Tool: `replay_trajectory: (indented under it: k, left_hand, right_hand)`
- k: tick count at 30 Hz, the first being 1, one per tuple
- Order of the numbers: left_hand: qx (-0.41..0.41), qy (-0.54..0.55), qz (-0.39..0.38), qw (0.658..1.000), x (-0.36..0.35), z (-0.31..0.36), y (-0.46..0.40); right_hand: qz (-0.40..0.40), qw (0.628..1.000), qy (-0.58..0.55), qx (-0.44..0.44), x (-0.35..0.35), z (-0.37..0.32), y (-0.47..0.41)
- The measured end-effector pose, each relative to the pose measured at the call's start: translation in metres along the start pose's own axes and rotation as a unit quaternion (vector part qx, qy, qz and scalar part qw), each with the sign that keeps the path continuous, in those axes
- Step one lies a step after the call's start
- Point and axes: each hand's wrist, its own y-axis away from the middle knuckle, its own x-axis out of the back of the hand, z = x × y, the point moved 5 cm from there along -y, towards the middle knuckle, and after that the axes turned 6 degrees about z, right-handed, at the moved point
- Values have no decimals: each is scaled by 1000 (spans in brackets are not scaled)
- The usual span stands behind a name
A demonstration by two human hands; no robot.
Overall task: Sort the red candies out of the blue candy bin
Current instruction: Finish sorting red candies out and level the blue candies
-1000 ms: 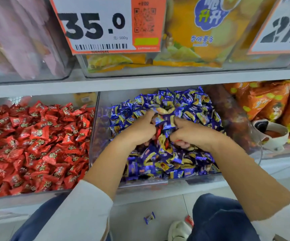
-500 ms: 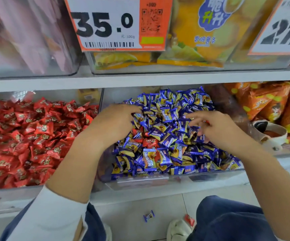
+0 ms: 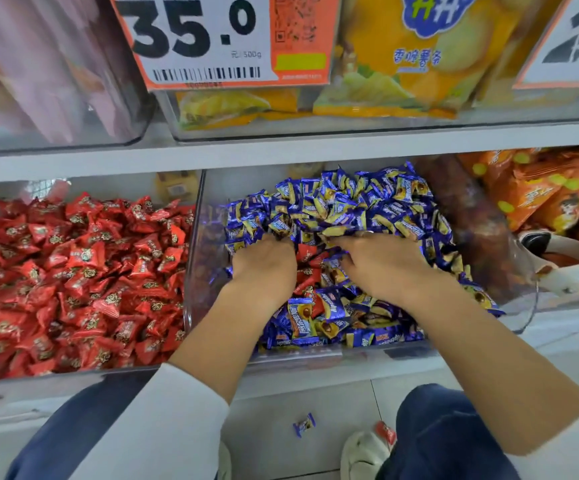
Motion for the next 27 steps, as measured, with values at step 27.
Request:
replay_trajectory:
  k: [27]
  left_hand:
    - [-81, 50, 8, 995, -1, 1, 13]
  right_hand:
    - [25, 996, 51, 73, -3, -37, -17]
